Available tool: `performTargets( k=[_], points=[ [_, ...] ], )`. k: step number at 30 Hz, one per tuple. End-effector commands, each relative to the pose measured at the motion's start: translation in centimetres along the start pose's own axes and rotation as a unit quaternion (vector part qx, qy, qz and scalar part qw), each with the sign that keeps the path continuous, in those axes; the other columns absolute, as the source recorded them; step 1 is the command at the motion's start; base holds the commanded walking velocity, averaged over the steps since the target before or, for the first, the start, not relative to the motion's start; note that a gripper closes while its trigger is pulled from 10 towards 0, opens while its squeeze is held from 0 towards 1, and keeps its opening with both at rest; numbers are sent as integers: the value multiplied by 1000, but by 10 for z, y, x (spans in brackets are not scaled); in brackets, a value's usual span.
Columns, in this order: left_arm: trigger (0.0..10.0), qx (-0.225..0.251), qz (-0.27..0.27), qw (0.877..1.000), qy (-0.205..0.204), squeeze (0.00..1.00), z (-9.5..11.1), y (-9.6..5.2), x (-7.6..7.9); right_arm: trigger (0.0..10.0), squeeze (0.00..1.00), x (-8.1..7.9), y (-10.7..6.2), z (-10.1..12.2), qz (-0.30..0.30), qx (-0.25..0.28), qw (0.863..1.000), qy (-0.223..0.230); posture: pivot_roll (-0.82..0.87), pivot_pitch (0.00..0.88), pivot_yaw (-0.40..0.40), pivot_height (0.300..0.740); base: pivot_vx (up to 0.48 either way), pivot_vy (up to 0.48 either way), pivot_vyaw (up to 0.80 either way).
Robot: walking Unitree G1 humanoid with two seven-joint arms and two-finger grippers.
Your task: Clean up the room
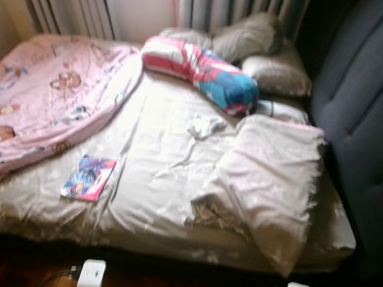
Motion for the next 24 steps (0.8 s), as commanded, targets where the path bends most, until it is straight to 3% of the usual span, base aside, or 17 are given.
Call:
performTargets(
  k=[1, 15, 24],
  points=[
    [10000, -11, -5, 1000, -2, 0, -4, 0, 4, 10000, 0, 6, -2, -3, -9, 0, 1000, 8, 133, 46, -7, 740, 352, 0, 0],
    [10000, -11, -3, 1000, -2, 0, -5, 0, 3, 10000, 0, 5, -2, -2, -7, 1, 1000, 13, 133, 47, -7, 740, 338, 0, 0],
    [10000, -12, -1, 1000, 0, 0, -6, -1, 2, 10000, 0, 6, -2, -2, -8, 4, 1000, 11, 132, 47, -7, 740, 0, 0, 0]
  ],
)
Point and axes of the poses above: a point about 5 cm out from each wrist's last joint towards the gripper, its own y axis pointing out of the wrist towards the gripper, its own z axis along the axis of the wrist's last joint, x = y × z, the point moved 5 cm from there along y, pointing out of the wrist towards the gripper, and after that the axes turned 5 degrees about y, right-handed, at the moved point
